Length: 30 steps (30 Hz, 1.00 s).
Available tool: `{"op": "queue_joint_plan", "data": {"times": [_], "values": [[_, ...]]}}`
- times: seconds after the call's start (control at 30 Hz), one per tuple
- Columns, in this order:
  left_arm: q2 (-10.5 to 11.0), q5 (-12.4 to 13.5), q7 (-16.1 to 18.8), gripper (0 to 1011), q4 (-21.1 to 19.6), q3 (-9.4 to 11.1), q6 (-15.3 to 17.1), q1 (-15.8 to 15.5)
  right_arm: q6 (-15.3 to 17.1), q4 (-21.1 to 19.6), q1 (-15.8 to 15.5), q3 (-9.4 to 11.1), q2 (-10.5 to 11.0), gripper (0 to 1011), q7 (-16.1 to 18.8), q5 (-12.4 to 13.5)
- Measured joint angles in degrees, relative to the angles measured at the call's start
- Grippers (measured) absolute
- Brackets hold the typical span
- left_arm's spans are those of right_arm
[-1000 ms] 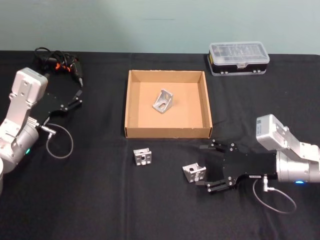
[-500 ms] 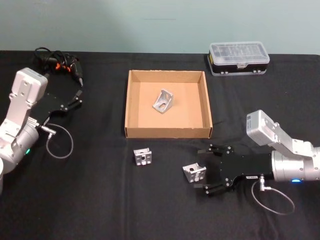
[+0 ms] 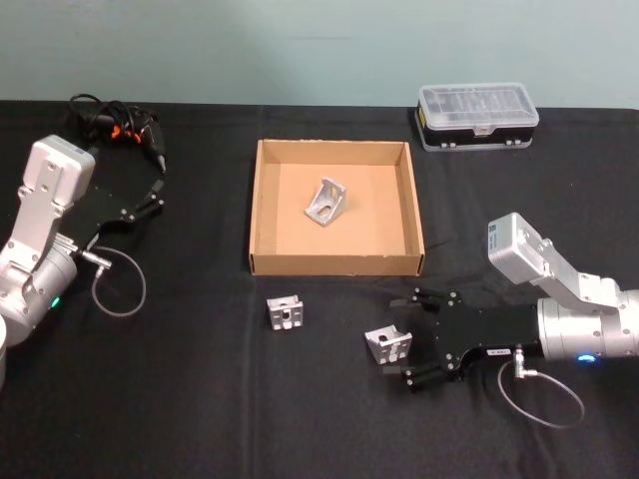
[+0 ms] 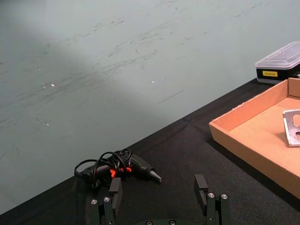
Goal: Use one hand to pick up the angle iron from the table and place it into the box.
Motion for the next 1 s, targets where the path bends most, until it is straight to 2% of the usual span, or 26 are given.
{"op": "queue_joint_plan", "data": {"times": [0.17, 0.27, 0.37, 0.4, 0.47, 0.7, 0.77, 0.9, 1.0], "values": [[0.00, 0.00, 0.00, 1011, 0.00, 0.00, 0.00, 0.00, -0.04, -0.05, -0.08, 0.08, 0.02, 969, -0.05, -0.07], [0.00, 0.00, 0.00, 1011, 0.00, 0.00, 0.00, 0.00, -0.10, -0.07, -0.11, 0.13, 0.03, 870, -0.09, -0.10], [0.00, 0.00, 0.00, 1011, 0.00, 0.00, 0.00, 0.00, -0.15, -0.10, -0.13, 0.17, 0.05, 820, -0.13, -0.13], [0.00, 0.00, 0.00, 1011, 0.00, 0.00, 0.00, 0.00, -0.17, -0.11, -0.14, 0.18, 0.06, 768, -0.16, -0.14], [0.00, 0.00, 0.00, 1011, 0.00, 0.00, 0.00, 0.00, -0.19, -0.11, -0.15, 0.19, 0.06, 734, -0.18, -0.16], [0.00, 0.00, 0.00, 1011, 0.00, 0.00, 0.00, 0.00, -0.25, -0.16, -0.19, 0.23, 0.09, 489, -0.28, -0.21], [0.00, 0.00, 0.00, 1011, 0.00, 0.00, 0.00, 0.00, -0.27, -0.17, -0.20, 0.25, 0.09, 448, -0.31, -0.23], [0.00, 0.00, 0.00, 1011, 0.00, 0.00, 0.00, 0.00, -0.29, -0.17, -0.22, 0.27, 0.09, 285, -0.34, -0.27], [0.00, 0.00, 0.00, 1011, 0.00, 0.00, 0.00, 0.00, -0.30, -0.17, -0.23, 0.27, 0.09, 226, -0.36, -0.28]]}}
